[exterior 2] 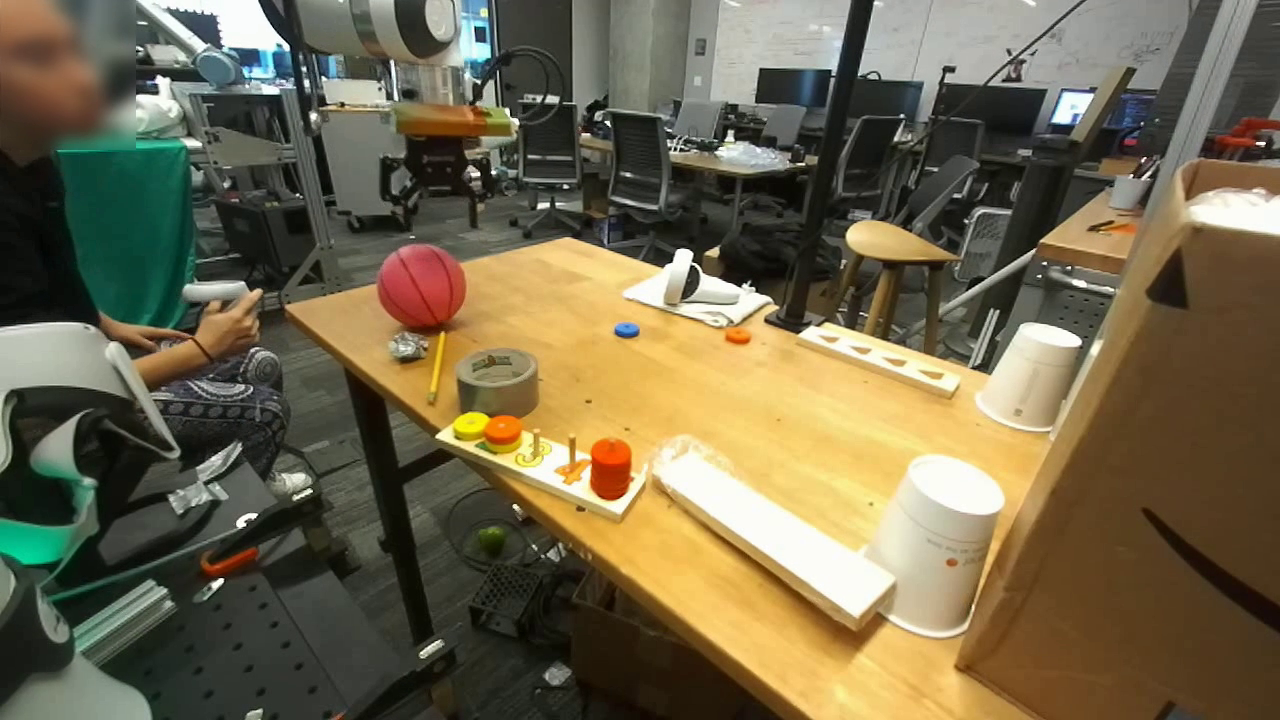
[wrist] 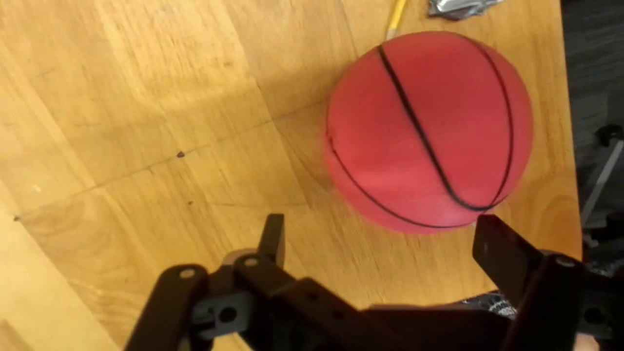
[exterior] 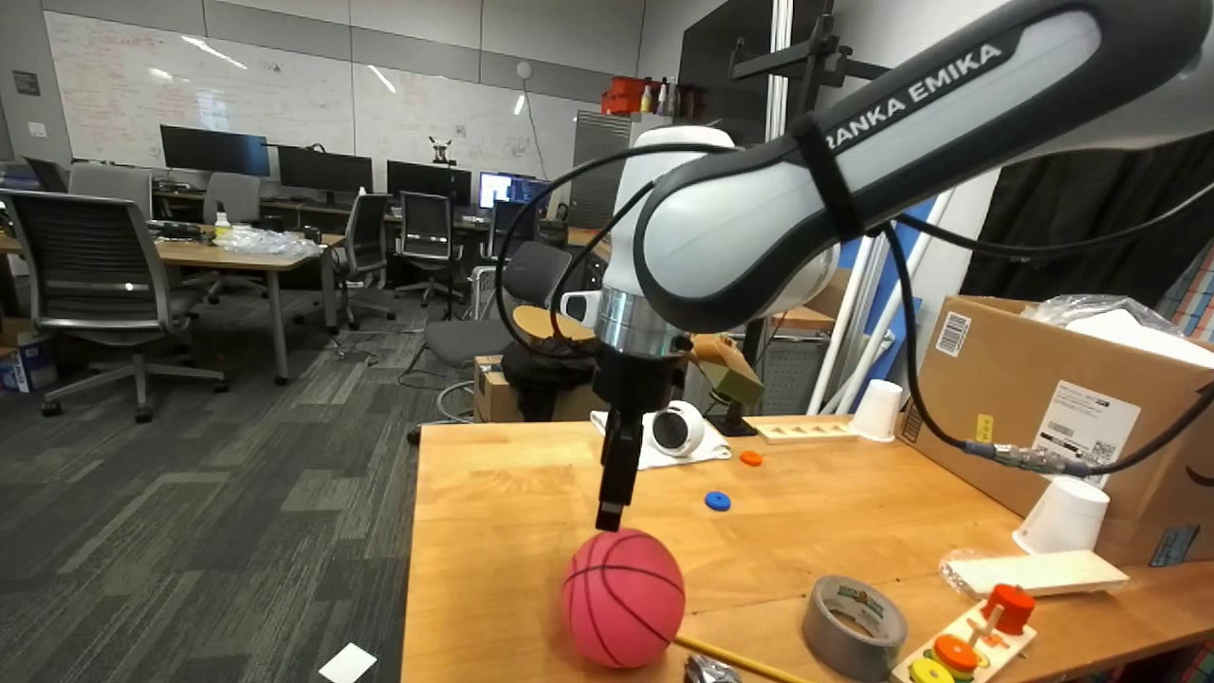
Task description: Move the ball to the right
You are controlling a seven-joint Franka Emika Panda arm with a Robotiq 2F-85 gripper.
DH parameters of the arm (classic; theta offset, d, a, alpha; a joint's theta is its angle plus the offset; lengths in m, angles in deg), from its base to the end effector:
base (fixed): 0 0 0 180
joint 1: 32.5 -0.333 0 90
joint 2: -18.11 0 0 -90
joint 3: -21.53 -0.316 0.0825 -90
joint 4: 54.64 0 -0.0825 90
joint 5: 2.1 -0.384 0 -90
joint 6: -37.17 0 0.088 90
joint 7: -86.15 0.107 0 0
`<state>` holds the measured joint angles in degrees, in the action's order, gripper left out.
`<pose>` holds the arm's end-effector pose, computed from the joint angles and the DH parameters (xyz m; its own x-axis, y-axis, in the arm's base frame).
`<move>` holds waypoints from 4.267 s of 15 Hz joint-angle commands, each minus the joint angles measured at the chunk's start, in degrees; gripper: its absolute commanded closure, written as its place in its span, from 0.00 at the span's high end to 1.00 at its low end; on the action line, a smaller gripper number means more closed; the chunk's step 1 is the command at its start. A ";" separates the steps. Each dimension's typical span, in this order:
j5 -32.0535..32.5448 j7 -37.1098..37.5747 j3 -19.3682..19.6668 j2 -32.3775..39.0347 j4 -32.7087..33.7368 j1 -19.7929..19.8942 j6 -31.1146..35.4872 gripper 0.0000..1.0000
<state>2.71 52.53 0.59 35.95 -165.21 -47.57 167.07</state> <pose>0.5077 0.3528 0.3417 0.3159 0.9466 0.0647 0.9487 -0.3160 -0.0084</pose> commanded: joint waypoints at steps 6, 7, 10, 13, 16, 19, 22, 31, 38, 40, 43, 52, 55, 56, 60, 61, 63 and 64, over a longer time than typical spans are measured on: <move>-28.17 -2.10 -4.70 -14.85 -14.75 0.28 -0.46 1.00; -31.04 -2.46 -5.06 -16.19 -16.21 -0.43 -0.41 1.00; -36.90 -2.47 -5.47 -20.66 -20.57 -3.46 0.20 1.00; -39.87 -2.36 -4.75 -24.06 -23.58 -6.35 0.69 1.00; -40.11 -2.02 -3.66 -25.94 -25.17 -7.75 1.34 1.00; -39.15 -1.67 -2.53 -25.22 -24.61 -8.04 1.63 1.00; -38.00 -1.16 -1.50 -22.37 -23.31 -7.44 2.93 1.00; -39.20 0.54 -0.26 -13.18 -20.37 -5.72 4.70 1.00; -42.62 0.75 -3.80 -9.92 -17.34 -6.25 3.51 1.00; -41.62 1.52 -4.20 -8.48 -16.05 -6.41 3.75 1.00; -39.86 2.64 -4.21 -5.81 -13.87 -6.42 3.92 1.00; -20.94 5.40 2.41 -0.69 -5.59 -1.00 3.07 1.00; -8.92 2.47 5.21 -6.52 -3.96 2.13 -5.84 1.00; -6.48 1.15 5.48 -9.54 -4.75 2.93 -8.11 1.00; -2.66 -1.48 5.40 -20.81 -12.39 3.28 -3.45 1.00; -5.19 -1.34 5.18 -23.40 -14.84 2.79 -1.97 1.00; -9.20 -1.23 5.09 -28.53 -20.55 1.07 0.35 1.00; -11.08 -1.34 5.17 -30.53 -23.11 -0.08 1.09 1.00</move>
<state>-3.89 51.86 5.56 13.60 -178.97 -45.23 163.76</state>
